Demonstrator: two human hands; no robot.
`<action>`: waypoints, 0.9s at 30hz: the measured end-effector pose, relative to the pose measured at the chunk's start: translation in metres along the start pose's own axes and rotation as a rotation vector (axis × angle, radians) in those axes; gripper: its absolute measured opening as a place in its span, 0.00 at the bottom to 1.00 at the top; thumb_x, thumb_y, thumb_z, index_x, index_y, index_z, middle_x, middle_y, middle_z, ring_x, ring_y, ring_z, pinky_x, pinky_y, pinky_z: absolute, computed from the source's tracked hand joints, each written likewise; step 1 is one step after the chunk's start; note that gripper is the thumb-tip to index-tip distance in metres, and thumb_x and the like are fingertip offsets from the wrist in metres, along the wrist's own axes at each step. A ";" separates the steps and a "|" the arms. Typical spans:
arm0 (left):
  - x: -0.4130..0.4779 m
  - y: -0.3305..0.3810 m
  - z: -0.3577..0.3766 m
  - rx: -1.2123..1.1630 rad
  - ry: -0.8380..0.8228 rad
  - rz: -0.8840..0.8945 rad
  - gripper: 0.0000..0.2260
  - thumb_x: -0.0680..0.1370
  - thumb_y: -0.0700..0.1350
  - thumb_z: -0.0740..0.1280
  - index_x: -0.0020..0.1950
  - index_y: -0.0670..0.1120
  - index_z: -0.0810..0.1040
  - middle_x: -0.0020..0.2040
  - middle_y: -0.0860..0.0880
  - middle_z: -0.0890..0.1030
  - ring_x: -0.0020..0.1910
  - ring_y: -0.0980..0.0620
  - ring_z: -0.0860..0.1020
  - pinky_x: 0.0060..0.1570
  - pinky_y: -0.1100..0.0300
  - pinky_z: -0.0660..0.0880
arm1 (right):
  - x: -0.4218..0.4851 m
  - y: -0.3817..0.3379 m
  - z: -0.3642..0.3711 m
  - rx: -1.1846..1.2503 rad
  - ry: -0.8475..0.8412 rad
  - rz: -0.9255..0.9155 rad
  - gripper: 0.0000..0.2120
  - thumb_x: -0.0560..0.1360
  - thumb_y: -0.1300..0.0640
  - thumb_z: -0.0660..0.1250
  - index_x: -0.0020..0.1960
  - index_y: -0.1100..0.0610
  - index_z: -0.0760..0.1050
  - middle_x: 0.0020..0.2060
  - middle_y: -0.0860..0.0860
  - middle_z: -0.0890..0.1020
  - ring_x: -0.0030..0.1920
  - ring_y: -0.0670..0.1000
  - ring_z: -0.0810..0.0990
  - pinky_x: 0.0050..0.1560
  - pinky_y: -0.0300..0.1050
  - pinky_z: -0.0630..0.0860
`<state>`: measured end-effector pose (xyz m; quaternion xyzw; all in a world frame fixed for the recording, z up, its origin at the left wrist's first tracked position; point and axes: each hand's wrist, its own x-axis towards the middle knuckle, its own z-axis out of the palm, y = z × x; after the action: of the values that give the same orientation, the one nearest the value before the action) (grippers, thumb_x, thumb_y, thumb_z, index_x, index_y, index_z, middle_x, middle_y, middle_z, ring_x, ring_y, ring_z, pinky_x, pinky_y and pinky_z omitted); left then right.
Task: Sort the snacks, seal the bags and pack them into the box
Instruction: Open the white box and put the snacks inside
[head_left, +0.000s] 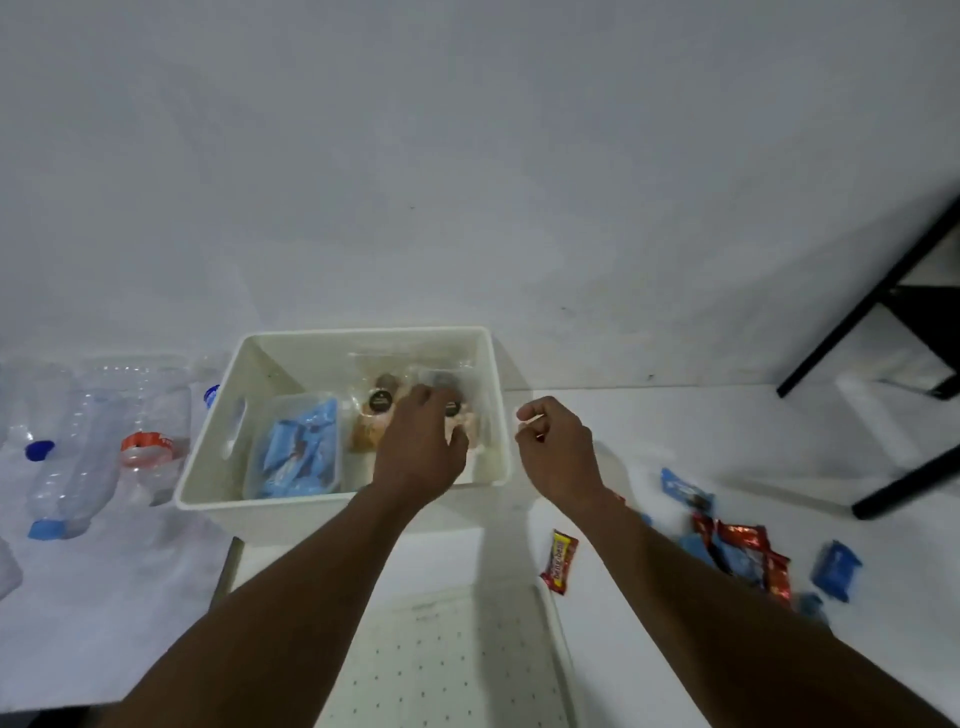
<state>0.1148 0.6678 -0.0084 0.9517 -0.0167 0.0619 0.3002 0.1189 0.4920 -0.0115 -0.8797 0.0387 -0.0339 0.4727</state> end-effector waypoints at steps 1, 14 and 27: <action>-0.005 0.020 0.013 -0.014 0.019 0.065 0.16 0.75 0.43 0.69 0.63 0.47 0.77 0.60 0.45 0.77 0.59 0.43 0.76 0.52 0.53 0.75 | -0.006 0.019 -0.017 -0.019 0.020 0.026 0.09 0.75 0.64 0.64 0.50 0.53 0.77 0.35 0.44 0.78 0.36 0.45 0.77 0.40 0.40 0.73; -0.098 0.084 0.247 0.213 -0.424 -0.011 0.42 0.72 0.76 0.55 0.80 0.63 0.45 0.83 0.48 0.41 0.80 0.35 0.39 0.74 0.33 0.49 | -0.099 0.297 -0.164 -0.822 -0.032 0.347 0.52 0.62 0.21 0.62 0.77 0.42 0.50 0.79 0.55 0.51 0.79 0.65 0.48 0.68 0.77 0.56; -0.064 0.103 0.338 0.402 -0.332 0.174 0.38 0.70 0.78 0.56 0.78 0.64 0.59 0.83 0.48 0.53 0.81 0.36 0.46 0.73 0.30 0.43 | -0.031 0.377 -0.166 -0.796 -0.104 -0.204 0.35 0.71 0.30 0.59 0.74 0.44 0.67 0.76 0.54 0.66 0.75 0.63 0.62 0.70 0.70 0.58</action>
<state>0.0810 0.3892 -0.2325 0.9844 -0.1345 -0.0672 0.0918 0.0590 0.1505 -0.2354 -0.9937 -0.0628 -0.0183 0.0913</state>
